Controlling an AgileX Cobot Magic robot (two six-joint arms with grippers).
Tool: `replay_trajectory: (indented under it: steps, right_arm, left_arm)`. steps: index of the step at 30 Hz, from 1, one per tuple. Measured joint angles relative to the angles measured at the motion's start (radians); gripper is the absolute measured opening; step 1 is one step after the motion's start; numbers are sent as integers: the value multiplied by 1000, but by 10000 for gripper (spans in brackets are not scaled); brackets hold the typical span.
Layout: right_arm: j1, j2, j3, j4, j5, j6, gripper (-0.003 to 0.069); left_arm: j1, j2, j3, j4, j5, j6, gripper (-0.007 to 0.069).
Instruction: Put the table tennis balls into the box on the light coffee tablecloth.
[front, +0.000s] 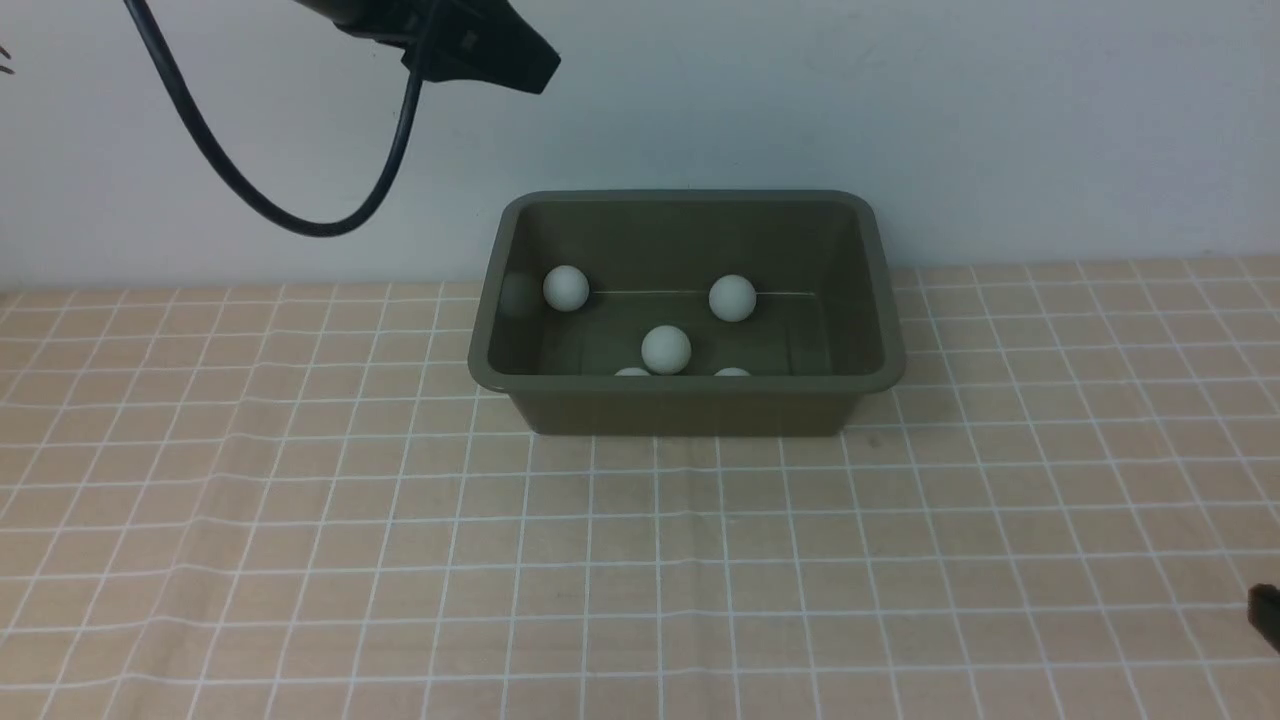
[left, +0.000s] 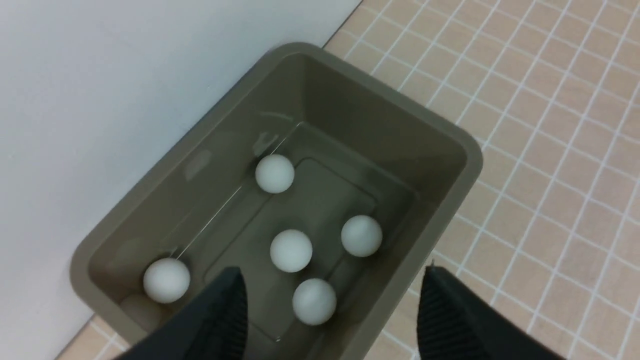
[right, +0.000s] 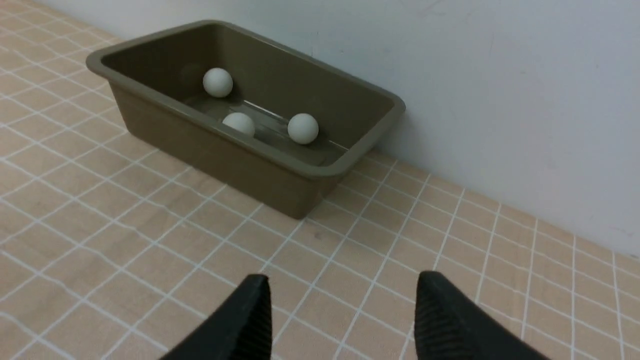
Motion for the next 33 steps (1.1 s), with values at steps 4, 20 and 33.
replay_trajectory:
  steps: [4, 20, 33]
  right_arm:
    - [0, 0, 1, 58, 16, 0, 365]
    - [-88, -60, 94, 171, -86, 0, 365]
    - [-376, -246, 222, 213, -87, 0, 365]
  left_arm:
    - [-2, 0, 0, -8, 3, -4, 382]
    - [-4, 0, 0, -28, 29, -14, 293]
    - [-4, 0, 0, -28, 30, -12, 277]
